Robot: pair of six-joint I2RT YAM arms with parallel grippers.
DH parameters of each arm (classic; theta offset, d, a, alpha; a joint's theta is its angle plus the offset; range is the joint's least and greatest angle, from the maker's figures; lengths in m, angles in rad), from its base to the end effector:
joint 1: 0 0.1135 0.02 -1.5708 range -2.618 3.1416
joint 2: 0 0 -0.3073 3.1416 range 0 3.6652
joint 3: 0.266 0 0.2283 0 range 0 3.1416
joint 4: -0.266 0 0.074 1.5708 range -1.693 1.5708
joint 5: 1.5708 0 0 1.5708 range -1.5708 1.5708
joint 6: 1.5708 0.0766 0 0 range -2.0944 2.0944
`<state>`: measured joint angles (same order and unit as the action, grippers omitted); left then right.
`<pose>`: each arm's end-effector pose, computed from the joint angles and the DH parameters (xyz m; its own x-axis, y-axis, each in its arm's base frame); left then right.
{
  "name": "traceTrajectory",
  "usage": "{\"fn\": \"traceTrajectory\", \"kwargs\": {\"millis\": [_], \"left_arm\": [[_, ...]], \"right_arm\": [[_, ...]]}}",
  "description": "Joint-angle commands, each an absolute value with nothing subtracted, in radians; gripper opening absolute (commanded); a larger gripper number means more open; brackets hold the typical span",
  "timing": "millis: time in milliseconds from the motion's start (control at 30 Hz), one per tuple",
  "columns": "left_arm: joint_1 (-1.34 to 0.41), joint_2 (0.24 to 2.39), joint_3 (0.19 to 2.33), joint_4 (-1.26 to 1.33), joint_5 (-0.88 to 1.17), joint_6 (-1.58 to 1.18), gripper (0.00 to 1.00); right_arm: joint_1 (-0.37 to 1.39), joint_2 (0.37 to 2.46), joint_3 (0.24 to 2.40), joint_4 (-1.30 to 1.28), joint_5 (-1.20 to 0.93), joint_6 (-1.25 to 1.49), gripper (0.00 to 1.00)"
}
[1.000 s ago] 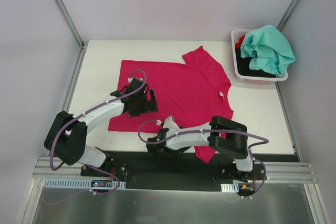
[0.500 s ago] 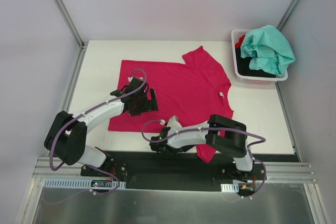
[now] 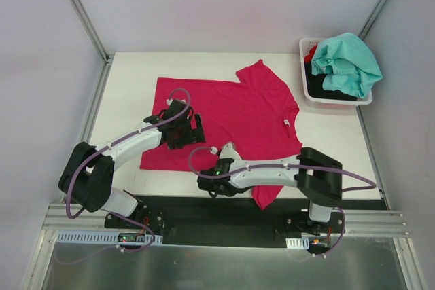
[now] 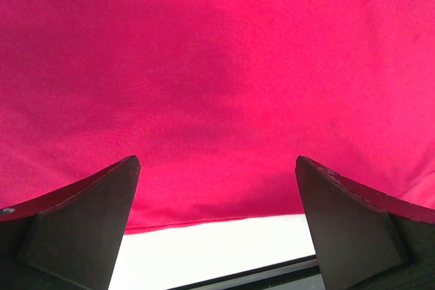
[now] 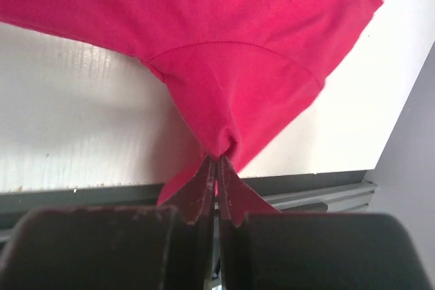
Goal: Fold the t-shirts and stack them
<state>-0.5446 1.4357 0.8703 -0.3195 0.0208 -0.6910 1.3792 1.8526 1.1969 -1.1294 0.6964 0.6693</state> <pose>0.2490 -0.1527 0.2341 -0.8474 -0.2317 -0.4778 -0.0140 0.9092 -0.4161 0.1032 0.2738 0.1922 -0.6293 -0.7447 -0.2221 -0.4956 0.6047 -0.6235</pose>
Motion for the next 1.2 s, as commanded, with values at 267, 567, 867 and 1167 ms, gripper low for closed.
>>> {"fn": "traceTrajectory", "kwargs": {"millis": [267,567,867,1167], "left_arm": [[-0.557,1.443,0.894,-0.333,0.014,-0.684,0.99],[-0.557,1.448,0.896,-0.333,0.014,-0.683,0.99],[-0.557,1.456,0.891,-0.33,0.014,-0.681,0.99],[-0.557,1.465,0.893,-0.331,0.011,-0.673,0.99]], "right_arm": [[1.267,1.487,1.238,-1.321,0.765,0.594,0.01],[1.224,1.454,1.167,-1.267,0.733,0.542,0.01],[1.226,1.528,1.16,-1.267,0.739,0.523,0.08],[1.224,1.58,1.173,-1.421,0.874,0.612,0.35]]}}
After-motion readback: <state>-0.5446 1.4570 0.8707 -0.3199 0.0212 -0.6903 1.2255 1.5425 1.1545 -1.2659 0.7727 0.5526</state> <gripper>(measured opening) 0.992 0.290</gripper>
